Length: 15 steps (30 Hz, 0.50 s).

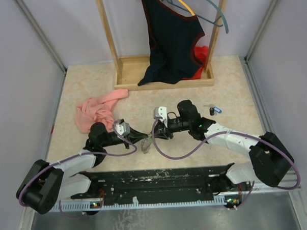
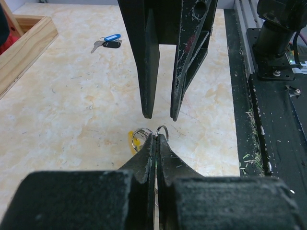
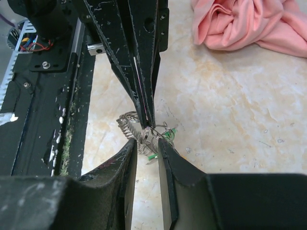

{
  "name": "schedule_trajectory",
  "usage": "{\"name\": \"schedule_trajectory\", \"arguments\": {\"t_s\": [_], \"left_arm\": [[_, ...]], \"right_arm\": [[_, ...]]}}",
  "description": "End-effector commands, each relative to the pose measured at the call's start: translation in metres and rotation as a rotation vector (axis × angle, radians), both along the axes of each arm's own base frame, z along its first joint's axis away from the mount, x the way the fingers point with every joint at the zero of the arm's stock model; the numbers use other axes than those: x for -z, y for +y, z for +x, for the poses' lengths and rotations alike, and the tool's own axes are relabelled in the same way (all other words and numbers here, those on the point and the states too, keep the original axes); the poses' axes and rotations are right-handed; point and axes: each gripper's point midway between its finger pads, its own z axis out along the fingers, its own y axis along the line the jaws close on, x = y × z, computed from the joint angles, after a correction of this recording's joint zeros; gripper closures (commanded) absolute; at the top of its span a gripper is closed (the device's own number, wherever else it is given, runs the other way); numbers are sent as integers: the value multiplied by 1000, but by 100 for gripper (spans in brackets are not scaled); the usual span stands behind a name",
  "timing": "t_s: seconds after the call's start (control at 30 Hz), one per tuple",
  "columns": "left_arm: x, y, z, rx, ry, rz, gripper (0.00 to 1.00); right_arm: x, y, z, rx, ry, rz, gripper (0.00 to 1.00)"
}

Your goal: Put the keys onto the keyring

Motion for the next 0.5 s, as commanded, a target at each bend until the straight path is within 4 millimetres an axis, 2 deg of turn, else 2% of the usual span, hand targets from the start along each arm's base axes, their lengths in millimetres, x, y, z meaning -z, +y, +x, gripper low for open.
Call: {"name": "schedule_trajectory", "arguments": {"t_s": [0.0, 0.23, 0.47], "left_arm": [[0, -2, -2, 25, 8, 11, 99], [0, -2, -2, 25, 9, 10, 99], [-1, -3, -2, 28, 13, 10, 99]], "right_arm": [[-15, 12, 6, -12, -25, -7, 76], [-12, 19, 2, -32, -22, -32, 78], [-10, 24, 3, -29, -25, -50, 87]]}}
